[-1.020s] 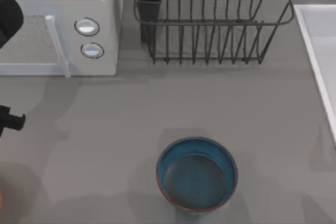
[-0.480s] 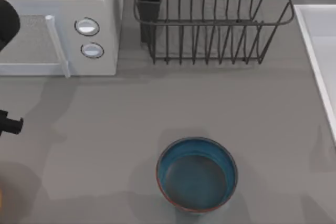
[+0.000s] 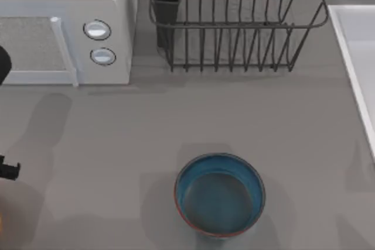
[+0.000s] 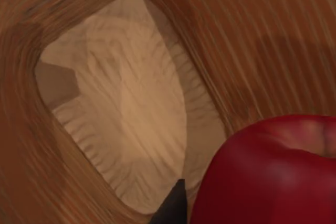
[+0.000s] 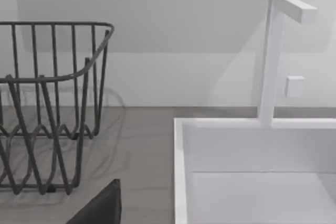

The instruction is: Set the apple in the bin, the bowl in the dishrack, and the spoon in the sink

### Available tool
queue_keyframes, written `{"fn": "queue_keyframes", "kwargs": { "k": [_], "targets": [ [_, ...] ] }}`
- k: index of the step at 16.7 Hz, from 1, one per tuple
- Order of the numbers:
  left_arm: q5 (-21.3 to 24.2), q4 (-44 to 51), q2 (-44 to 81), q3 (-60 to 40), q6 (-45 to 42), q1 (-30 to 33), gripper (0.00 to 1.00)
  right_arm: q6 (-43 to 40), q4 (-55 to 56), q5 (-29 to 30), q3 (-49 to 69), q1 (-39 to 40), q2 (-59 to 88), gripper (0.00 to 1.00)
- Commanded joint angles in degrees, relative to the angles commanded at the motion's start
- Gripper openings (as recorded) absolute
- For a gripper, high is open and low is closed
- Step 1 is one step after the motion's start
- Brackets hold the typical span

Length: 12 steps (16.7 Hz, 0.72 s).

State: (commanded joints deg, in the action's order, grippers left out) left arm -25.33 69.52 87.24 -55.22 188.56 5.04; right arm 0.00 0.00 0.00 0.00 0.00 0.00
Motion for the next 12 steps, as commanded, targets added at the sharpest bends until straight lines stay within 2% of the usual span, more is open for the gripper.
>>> {"fn": "queue_keyframes", "kwargs": {
  "k": [3,12],
  "targets": [
    [0.0,0.0,0.0,0.0,0.0,0.0,0.0,0.0,0.0,0.0,0.0,0.0,0.0,1.0],
    [0.0,0.0,0.0,0.0,0.0,0.0,0.68,0.0,0.0,0.0,0.0,0.0,0.0,1.0]
  ]
}}
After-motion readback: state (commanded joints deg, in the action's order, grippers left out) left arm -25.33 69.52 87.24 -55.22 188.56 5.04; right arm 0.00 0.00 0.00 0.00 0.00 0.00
